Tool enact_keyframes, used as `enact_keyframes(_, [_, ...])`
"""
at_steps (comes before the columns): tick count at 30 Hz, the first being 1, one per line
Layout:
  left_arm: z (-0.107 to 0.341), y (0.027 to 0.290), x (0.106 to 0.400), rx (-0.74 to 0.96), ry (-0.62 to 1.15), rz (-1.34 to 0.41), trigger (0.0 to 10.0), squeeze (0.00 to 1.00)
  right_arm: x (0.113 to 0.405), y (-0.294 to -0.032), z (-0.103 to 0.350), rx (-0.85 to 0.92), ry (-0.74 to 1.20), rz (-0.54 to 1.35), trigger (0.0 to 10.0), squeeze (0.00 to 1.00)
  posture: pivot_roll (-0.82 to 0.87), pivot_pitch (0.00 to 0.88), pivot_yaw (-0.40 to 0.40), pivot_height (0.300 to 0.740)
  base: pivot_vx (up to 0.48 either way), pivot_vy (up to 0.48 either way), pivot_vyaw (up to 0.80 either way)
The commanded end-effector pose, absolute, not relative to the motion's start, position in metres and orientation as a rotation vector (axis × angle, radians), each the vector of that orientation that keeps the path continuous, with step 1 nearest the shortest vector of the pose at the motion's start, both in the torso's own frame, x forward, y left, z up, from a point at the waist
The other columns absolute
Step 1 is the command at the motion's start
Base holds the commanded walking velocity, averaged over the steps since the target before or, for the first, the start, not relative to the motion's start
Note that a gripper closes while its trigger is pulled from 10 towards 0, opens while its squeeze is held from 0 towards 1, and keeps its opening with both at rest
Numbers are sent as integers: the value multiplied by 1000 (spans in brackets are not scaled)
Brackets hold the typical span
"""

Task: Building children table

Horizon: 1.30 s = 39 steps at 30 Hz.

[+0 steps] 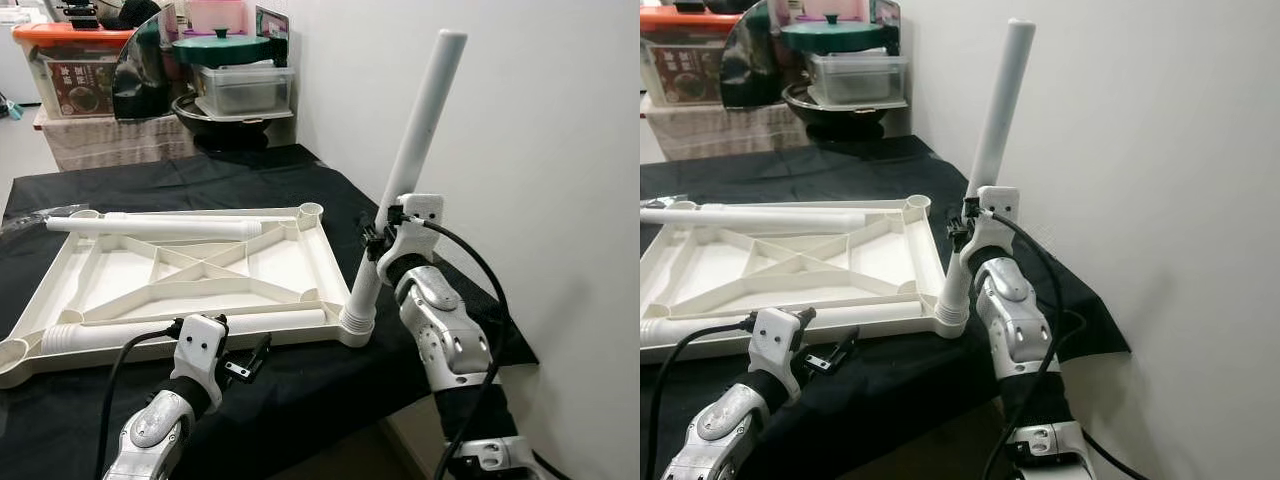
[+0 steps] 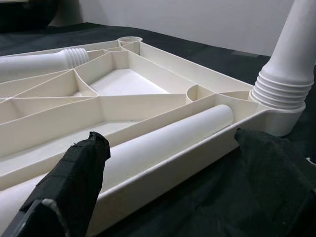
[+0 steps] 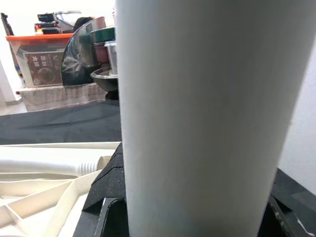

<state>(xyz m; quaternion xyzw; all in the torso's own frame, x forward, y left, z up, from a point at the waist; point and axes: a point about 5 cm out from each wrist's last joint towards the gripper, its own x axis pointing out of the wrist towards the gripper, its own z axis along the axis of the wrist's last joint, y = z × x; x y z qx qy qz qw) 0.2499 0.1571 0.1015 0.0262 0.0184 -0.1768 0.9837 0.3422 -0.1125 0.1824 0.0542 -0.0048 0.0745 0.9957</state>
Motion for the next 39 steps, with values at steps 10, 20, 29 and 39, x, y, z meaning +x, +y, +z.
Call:
enact_keyframes(10, [102,159,257,71,25,-357,10000,0,333,-122,139,46,178,71,10000,0,-9,0,-60,740,0,0,0])
enact_keyframes(20, [101,158,260,76,24,-366,10000,0,331,-119,155,56,80,101,10000,0,-21,0,-53,740,0,0,0])
enact_keyframes(29, [100,157,260,76,23,-370,10000,0,332,-117,167,52,31,135,10000,0,-24,0,-51,740,0,0,0])
enact_keyframes(39, [99,153,261,78,27,-385,10000,0,337,-119,186,27,-21,175,10000,0,-29,0,-52,740,0,0,0])
